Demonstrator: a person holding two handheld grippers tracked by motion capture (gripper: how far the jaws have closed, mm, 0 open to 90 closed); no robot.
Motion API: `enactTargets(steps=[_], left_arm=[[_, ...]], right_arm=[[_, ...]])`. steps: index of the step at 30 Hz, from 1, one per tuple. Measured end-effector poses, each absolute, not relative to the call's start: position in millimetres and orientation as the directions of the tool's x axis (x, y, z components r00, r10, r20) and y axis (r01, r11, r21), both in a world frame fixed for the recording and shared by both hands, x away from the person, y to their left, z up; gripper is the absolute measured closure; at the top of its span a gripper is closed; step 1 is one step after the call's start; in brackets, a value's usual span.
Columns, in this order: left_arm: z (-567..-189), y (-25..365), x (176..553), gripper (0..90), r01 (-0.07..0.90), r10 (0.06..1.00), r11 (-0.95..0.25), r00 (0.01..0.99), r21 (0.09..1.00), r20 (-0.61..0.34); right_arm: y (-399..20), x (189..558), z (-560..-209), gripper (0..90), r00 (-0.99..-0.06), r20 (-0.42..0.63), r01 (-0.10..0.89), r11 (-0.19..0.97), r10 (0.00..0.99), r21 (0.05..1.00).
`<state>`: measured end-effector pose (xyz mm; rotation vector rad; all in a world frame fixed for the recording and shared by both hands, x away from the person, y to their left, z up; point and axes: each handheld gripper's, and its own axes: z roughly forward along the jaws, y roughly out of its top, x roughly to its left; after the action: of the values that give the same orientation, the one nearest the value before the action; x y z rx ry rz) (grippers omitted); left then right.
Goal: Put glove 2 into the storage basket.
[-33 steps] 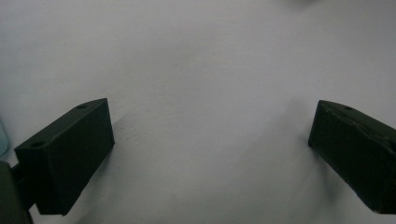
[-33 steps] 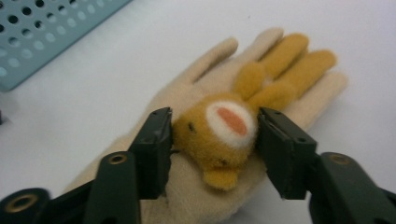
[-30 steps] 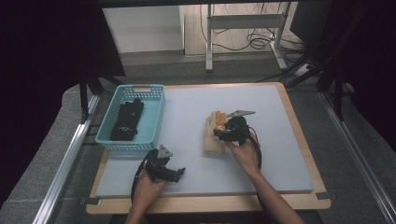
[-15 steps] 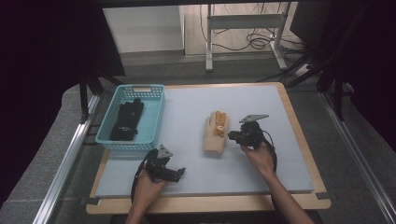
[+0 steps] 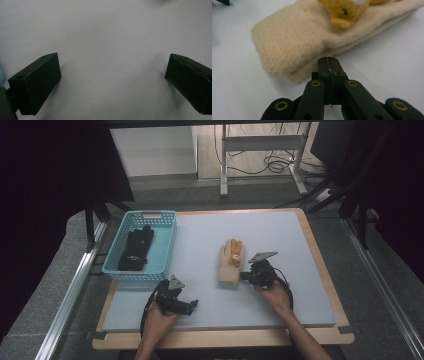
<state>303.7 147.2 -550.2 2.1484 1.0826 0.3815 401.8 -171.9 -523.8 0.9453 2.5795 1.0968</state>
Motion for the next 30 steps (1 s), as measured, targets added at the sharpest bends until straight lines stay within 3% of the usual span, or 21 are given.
enactTargets(steps=[23, 30], left_arm=[[-550.0, 147.6, 303.7, 0.6, 0.588, 0.790, -0.419, 0.612, 0.692, -0.041], [-550.0, 147.5, 303.7, 0.7, 0.587, 0.790, -0.420, 0.612, 0.692, -0.040]], right_arm=[[-117.7, 397.2, -530.5, 88.4, -0.836, 0.085, 0.435, 0.560, 0.543, 0.705], [-121.5, 395.3, -526.9, 85.5, -0.835, 0.068, 0.425, 0.562, 0.546, 0.709]])
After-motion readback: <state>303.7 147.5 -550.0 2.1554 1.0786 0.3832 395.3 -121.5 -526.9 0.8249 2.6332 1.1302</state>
